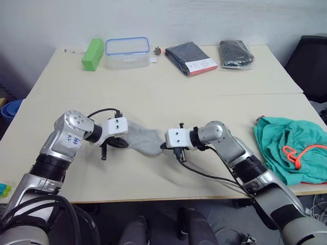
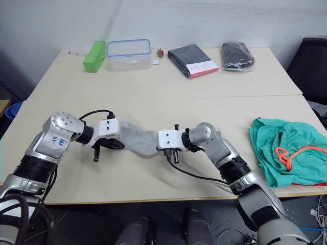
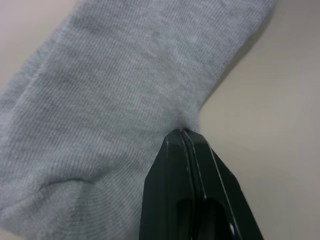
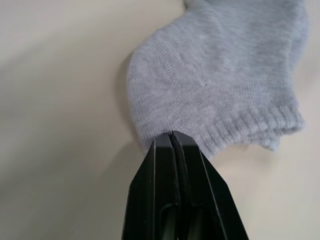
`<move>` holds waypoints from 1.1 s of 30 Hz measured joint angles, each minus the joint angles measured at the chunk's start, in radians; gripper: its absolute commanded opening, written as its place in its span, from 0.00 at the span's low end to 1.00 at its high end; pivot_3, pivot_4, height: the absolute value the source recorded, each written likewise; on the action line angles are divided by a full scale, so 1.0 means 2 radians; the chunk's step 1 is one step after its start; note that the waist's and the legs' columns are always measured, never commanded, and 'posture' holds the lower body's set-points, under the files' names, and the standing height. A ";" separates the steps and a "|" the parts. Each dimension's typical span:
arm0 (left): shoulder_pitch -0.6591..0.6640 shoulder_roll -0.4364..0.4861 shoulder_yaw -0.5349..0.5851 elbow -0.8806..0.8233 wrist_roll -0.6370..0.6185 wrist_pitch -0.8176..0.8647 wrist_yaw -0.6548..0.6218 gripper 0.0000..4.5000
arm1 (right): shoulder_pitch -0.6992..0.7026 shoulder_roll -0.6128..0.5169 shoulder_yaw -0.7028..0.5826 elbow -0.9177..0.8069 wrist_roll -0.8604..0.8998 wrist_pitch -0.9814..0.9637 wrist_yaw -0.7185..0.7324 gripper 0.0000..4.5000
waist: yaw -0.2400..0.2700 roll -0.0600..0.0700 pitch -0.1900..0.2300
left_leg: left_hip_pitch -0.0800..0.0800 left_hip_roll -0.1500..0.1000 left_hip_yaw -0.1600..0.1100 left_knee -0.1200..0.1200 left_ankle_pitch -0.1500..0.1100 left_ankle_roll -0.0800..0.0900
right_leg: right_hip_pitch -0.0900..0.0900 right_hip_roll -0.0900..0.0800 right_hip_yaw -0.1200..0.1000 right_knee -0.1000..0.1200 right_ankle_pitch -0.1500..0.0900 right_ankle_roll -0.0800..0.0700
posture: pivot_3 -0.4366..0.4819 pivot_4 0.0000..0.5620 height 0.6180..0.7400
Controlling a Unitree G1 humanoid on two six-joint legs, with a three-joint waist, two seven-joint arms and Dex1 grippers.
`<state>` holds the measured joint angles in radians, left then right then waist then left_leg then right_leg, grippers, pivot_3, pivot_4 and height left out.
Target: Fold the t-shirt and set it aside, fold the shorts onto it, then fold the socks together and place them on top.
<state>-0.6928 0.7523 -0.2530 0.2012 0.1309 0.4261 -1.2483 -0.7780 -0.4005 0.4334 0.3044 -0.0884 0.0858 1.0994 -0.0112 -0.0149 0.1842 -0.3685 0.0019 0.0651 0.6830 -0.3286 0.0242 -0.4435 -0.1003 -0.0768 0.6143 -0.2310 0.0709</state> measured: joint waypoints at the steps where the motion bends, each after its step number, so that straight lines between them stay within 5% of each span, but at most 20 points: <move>1: -0.002 -0.003 0.002 0.005 -0.002 -0.002 0.008 0.00 | -0.001 0.007 -0.014 -0.002 0.015 0.021 -0.001 0.01 | 0.001 0.000 0.000 | 0.000 0.000 0.000 0.000 0.000 0.000 | 0.000 0.000 0.000 0.000 0.000 0.000 | 0.48 0.27 1.00; 7: -0.035 -0.004 0.017 0.067 -0.008 -0.028 0.040 0.00 | -0.023 0.054 -0.039 -0.062 0.048 0.097 -0.019 0.01 | 0.000 0.000 0.000 | -0.001 0.001 0.000 0.000 0.000 -0.001 | -0.001 0.000 0.000 0.000 0.000 -0.001 | 0.48 0.27 1.00; 12: -0.066 -0.009 0.019 0.125 -0.007 -0.065 0.047 0.00 | -0.023 0.094 0.002 -0.029 0.009 0.087 -0.065 0.01 | -0.003 0.000 0.000 | -0.002 0.001 0.000 0.000 0.001 -0.003 | -0.002 0.001 -0.001 -0.001 0.000 -0.001 | 0.48 0.27 1.00; 26: -0.133 -0.062 0.016 0.303 0.016 -0.186 0.135 0.00 | -0.017 0.087 0.033 0.025 -0.051 0.035 -0.099 0.01 | -0.008 0.000 0.000 | -0.001 0.000 0.001 0.000 0.001 -0.002 | -0.001 0.000 -0.002 -0.001 0.000 0.000 | 0.48 0.27 1.00; 29: -0.133 -0.059 0.031 0.307 0.009 -0.177 0.148 0.00 | -0.017 0.089 0.029 0.020 -0.044 0.047 -0.097 0.01 | -0.008 0.000 0.000 | -0.002 0.001 0.001 0.000 0.001 -0.002 | -0.001 0.000 -0.002 -0.001 0.000 0.000 | 0.48 0.27 1.00; 33: -0.087 -0.032 0.088 0.198 -0.034 -0.074 0.148 0.04 | -0.014 0.101 0.010 0.005 -0.029 0.075 -0.101 0.00 | -0.012 0.000 0.000 | -0.002 0.003 0.001 0.000 0.000 -0.004 | -0.002 -0.001 -0.001 -0.001 0.000 0.000 | 0.48 0.27 1.00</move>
<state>-0.8660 0.6874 -0.0772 0.5971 0.0632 0.2790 -0.9528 -0.8059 -0.1982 0.4537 0.3138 -0.1455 0.2354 0.8965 -0.0354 -0.0158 0.1846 -0.3726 0.0070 0.0668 0.6829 -0.3283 0.0163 -0.4474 -0.1019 -0.0784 0.6114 -0.2308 0.0714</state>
